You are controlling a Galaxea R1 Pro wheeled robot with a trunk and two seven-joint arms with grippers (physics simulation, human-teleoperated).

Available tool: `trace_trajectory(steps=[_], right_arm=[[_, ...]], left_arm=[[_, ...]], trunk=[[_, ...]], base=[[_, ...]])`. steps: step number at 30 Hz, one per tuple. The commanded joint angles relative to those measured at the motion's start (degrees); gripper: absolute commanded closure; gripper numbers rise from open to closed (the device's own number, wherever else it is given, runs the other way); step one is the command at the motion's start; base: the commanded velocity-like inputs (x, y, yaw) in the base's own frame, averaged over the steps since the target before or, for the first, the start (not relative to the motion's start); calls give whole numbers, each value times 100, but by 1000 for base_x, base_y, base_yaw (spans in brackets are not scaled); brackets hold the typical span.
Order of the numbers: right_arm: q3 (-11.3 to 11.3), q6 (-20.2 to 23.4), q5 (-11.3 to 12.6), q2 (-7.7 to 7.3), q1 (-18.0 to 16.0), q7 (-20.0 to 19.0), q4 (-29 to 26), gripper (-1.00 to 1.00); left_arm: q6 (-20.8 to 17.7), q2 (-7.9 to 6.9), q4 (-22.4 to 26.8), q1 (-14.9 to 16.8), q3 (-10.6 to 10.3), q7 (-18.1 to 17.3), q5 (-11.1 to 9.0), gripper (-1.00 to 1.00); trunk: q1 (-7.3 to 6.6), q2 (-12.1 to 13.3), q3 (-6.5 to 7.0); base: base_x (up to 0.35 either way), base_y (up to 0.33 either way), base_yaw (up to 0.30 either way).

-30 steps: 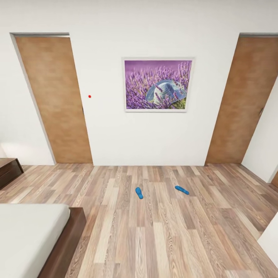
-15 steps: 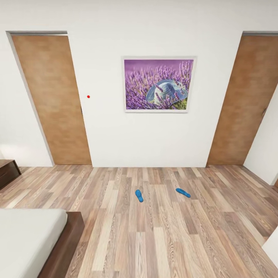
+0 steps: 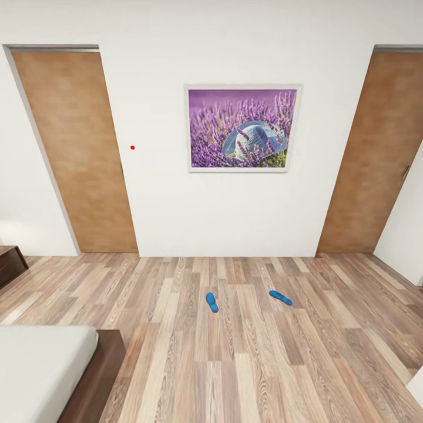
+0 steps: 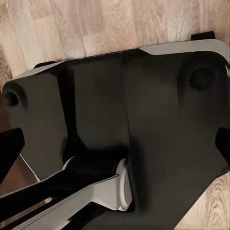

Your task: In the bedroom, move the book from the bed onto either nightstand, and place the two sandals side by side next to the bed.

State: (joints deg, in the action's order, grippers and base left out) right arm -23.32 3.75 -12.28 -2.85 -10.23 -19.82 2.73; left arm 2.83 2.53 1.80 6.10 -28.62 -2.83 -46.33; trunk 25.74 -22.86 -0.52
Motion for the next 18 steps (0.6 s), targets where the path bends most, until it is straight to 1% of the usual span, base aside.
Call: trace_trajectory(steps=[1,9,18], right_arm=[[-49,12,-45,-6,-5,-13,10,-100],[-33,12,-60,-28,-5,-14,8,-100],[-32,12,-69,-41,-5,-17,8,-100]], left_arm=[[24,2,-13,5,-47,-25,-60,-100],[24,6,-13,5,-47,-25,-68,-100],[24,31,-13,5,-47,-25,-62,-100]], trunk=[[4,-6,-5],[4,-6,-5],[4,-6,-5]], base=[[155,0,0],[154,-5,0],[155,-54,0]])
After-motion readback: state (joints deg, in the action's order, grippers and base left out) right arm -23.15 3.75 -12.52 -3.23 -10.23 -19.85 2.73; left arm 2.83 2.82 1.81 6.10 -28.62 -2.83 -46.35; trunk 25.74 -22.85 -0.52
